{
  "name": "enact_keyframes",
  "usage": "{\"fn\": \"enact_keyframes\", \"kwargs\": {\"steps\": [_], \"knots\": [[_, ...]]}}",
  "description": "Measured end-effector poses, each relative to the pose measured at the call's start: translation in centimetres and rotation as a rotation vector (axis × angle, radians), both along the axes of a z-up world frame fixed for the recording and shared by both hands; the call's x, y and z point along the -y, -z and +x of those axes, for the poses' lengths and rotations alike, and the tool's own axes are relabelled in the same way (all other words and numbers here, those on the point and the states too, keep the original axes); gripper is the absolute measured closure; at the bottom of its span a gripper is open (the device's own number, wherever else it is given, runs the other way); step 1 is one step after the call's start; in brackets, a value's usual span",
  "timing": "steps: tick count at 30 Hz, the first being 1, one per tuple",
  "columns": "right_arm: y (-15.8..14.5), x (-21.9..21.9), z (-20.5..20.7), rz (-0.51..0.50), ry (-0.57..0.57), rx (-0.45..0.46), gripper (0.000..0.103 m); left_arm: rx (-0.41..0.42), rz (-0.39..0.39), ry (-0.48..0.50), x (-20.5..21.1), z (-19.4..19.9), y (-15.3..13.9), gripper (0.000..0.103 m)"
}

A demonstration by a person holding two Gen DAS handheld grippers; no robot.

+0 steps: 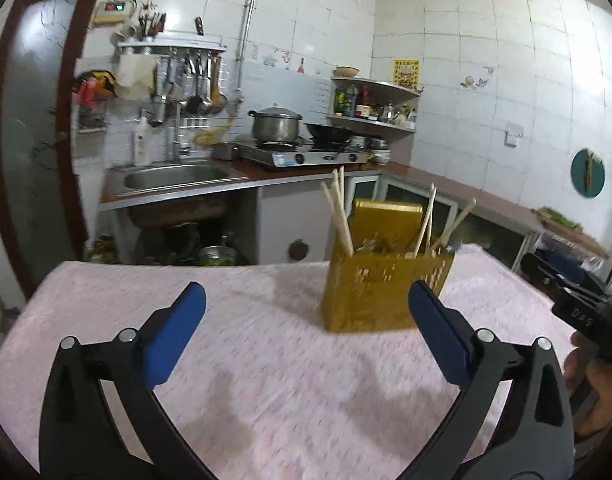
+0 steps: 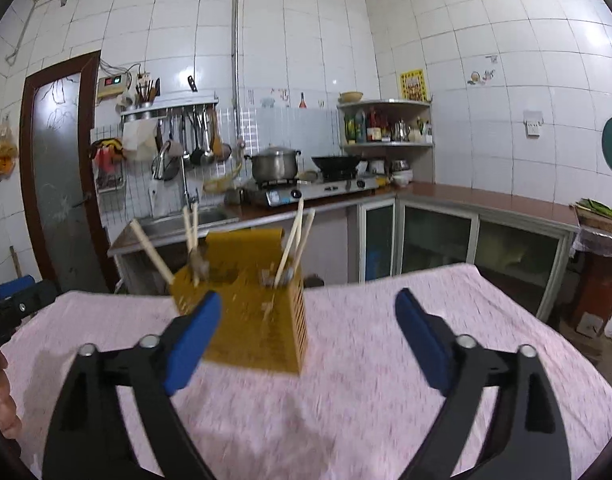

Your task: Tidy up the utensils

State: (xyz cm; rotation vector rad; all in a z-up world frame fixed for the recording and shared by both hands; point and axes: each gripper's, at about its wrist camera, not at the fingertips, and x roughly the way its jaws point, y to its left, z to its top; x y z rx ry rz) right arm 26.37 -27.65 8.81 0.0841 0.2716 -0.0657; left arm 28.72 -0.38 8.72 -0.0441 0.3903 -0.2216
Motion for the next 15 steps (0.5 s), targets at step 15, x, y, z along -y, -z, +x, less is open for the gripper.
{"fn": "enact_keyframes", "kwargs": {"steps": [15], "knots": [[4.3, -4.7, -13.8, -0.065, 0.043, -0.078, 0.004, 0.073, 0.046, -0.146, 0.7, -15.4, 3.4, 0.005]]}}
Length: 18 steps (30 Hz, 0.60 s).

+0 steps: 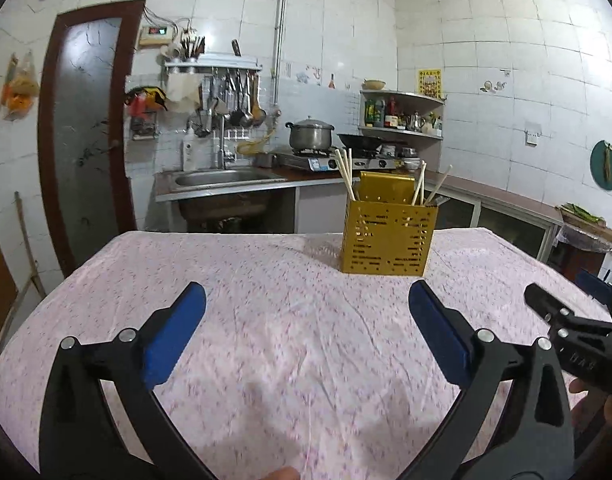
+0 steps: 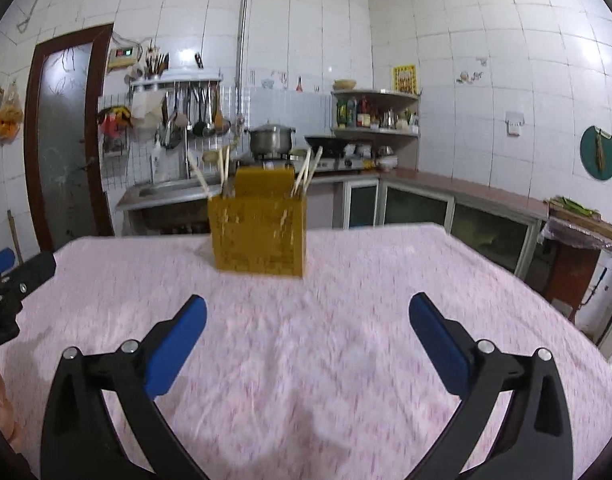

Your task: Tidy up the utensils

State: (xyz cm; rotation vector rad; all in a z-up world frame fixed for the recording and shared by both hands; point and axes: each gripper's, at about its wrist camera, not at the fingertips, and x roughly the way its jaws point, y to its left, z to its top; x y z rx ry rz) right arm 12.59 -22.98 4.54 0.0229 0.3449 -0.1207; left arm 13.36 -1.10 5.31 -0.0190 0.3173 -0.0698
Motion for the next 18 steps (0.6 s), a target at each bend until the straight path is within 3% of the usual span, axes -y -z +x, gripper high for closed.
{"fn": "enact_keyframes", "kwargs": {"steps": [7, 12, 18], "knots": [[2.8, 0.0, -2.1, 0.007, -0.004, -0.001, 0.004, 0.042, 0.056, -0.002, 1.1, -2.8, 2.7, 0.005], [2.3, 0.2, -3.2, 0.028, -0.004, 0.058, 0.004, 0.033, 0.114, 0.046, 2.3, -3.3, 3.6, 0.005], [2.1, -0.4, -3.6, 0.001, -0.013, 0.085, 0.004, 0.027, 0.091, 0.054, 2.0, -3.2, 3.5, 0.005]]}}
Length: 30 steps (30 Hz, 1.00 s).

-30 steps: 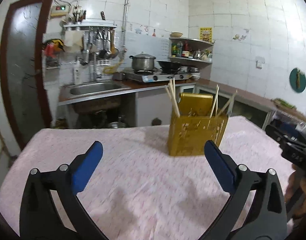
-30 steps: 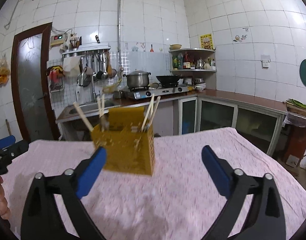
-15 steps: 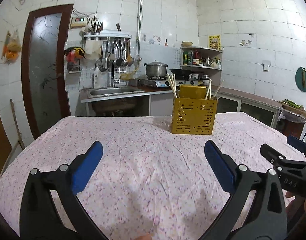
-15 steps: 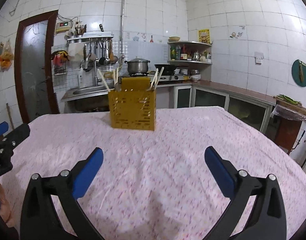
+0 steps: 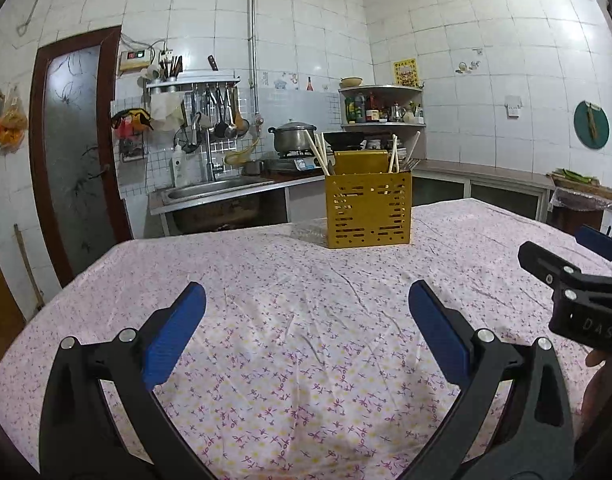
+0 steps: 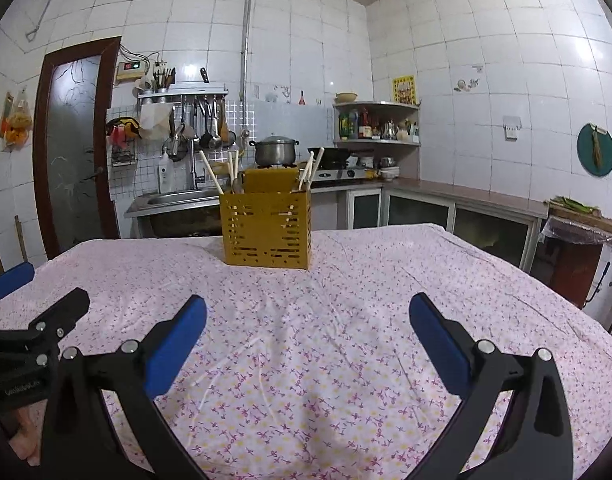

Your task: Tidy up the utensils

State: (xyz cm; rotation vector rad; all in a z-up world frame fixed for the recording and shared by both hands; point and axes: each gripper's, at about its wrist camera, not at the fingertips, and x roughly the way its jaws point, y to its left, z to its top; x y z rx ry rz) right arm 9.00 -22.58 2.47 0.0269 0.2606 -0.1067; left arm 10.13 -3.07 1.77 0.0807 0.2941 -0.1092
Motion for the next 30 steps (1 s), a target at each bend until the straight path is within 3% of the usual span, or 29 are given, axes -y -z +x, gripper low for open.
{"fn": "enact_keyframes", "kwargs": {"steps": [6, 12, 30], "knots": [[-0.2, -0.3, -0.4, -0.011, -0.006, 0.017, 0.004, -0.019, -0.041, -0.024, -1.0, 0.5, 0.1, 0.005], [-0.2, -0.2, -0.5, 0.002, -0.013, 0.011, 0.004, 0.051, -0.053, -0.041, -1.4, -0.4, -0.3, 0.005], [-0.5, -0.1, -0.3, -0.002, -0.012, 0.001, 0.004, 0.035, -0.044, -0.034, -1.3, -0.1, -0.1, 0.005]]}}
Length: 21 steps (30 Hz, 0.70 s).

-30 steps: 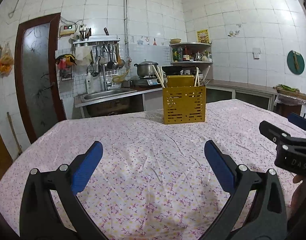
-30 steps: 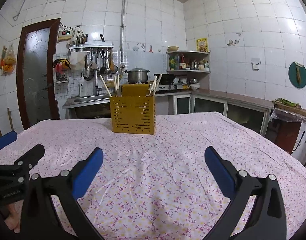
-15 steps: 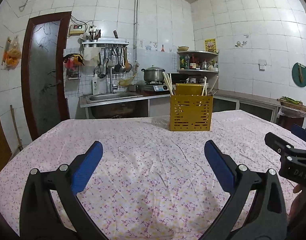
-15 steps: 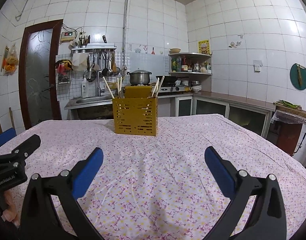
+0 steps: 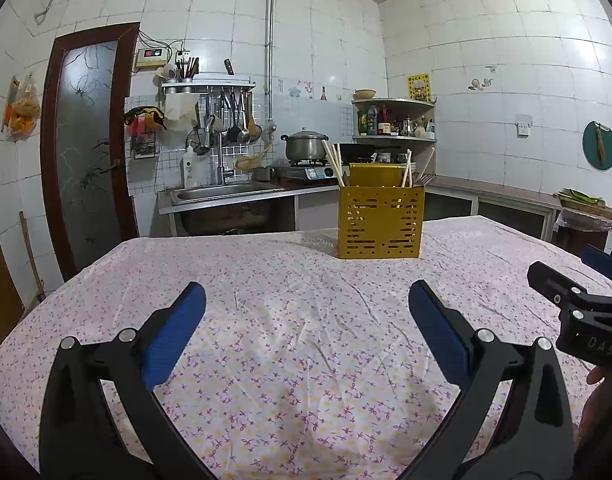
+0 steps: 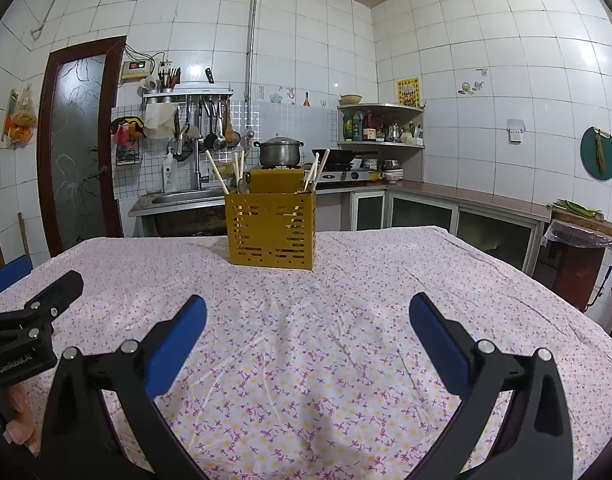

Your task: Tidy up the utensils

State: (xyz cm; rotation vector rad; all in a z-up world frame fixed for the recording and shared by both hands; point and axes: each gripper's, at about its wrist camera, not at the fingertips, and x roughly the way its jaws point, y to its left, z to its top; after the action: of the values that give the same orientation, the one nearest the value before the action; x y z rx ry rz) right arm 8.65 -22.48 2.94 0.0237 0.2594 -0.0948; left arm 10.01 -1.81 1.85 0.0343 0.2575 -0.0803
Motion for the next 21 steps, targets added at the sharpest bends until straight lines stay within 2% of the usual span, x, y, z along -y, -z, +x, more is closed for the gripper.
{"fn": "enact_keyframes", "kwargs": {"steps": [21], "knots": [[-0.26, 0.39, 0.18, -0.008, 0.004, -0.005, 0.004, 0.002, -0.006, 0.011, -0.07, 0.05, 0.1, 0.005]]}}
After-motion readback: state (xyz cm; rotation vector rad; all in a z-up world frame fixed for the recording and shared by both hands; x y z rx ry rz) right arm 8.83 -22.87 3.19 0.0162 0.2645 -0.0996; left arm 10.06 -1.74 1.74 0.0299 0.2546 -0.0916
